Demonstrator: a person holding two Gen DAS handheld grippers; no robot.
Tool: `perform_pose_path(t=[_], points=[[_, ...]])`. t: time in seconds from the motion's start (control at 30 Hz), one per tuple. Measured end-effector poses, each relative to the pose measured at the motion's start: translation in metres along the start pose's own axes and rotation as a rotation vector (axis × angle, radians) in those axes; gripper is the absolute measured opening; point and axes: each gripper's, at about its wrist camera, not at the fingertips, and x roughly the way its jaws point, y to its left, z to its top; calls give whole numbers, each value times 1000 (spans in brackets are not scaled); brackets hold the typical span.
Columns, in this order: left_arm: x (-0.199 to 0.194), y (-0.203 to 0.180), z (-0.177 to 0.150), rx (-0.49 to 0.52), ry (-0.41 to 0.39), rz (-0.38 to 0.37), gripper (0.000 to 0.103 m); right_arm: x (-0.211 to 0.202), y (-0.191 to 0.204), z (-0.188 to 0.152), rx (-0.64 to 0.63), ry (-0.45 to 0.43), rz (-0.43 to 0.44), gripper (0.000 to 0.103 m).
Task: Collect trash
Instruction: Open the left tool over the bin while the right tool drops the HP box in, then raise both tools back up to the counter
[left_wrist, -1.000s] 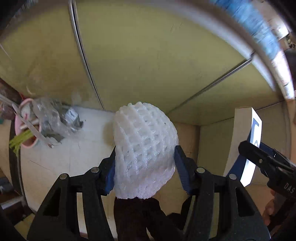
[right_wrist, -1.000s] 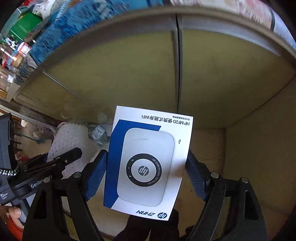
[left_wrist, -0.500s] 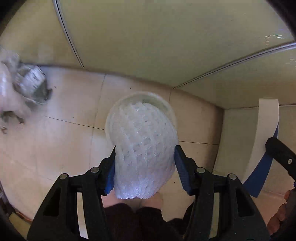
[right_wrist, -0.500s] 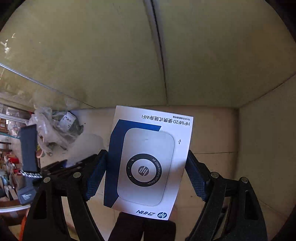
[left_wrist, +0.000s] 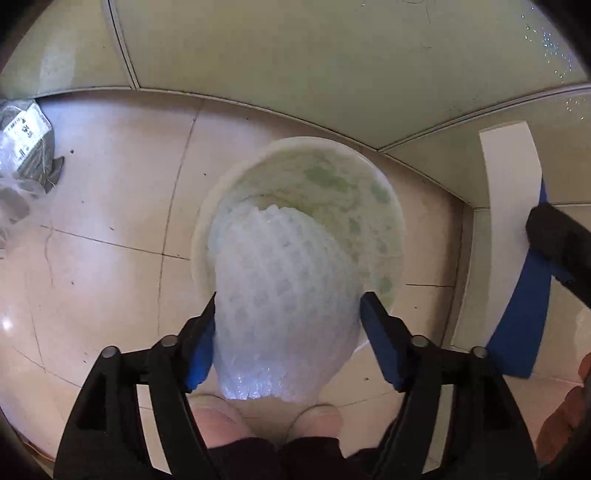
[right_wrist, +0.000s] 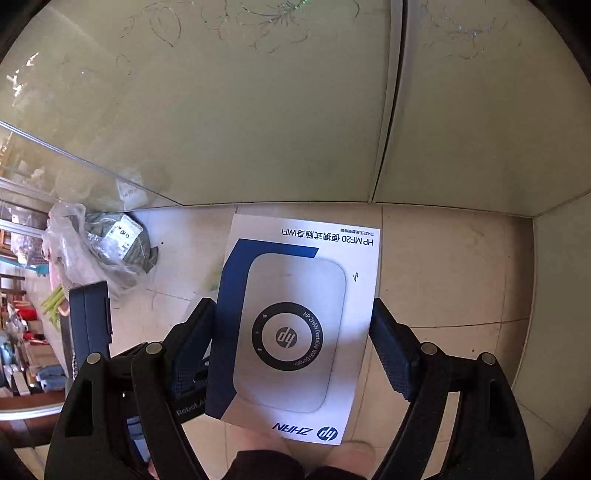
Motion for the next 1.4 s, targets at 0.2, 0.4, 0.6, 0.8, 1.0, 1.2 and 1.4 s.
perform_pose_path(t=[0.2, 0.4, 0.6, 0.8, 1.0, 1.2, 1.4], points=[[-4, 16, 0, -33, -9, -30, 73, 1, 1, 0, -22, -18, -15, 79], [-1, 10, 4, -36, -29, -50, 78, -12, -7, -4, -13, -64, -61, 79], [4, -1, 6, 39, -31, 25, 81, -19, -12, -1, -21, -74, -60, 79], [-24, 26, -4, -42, -105, 98, 81, 5, -5, -1, -50, -43, -34, 79], [-50, 52, -10, -105, -170, 151, 81, 42, 13, -3, -71, 23, 12, 80], [-73, 58, -10, -130, -197, 146, 81, 49, 29, -10, -135, 66, -23, 79], [-110, 35, -17, -104, -209, 146, 81, 21, 34, -10, -174, 75, -38, 79]])
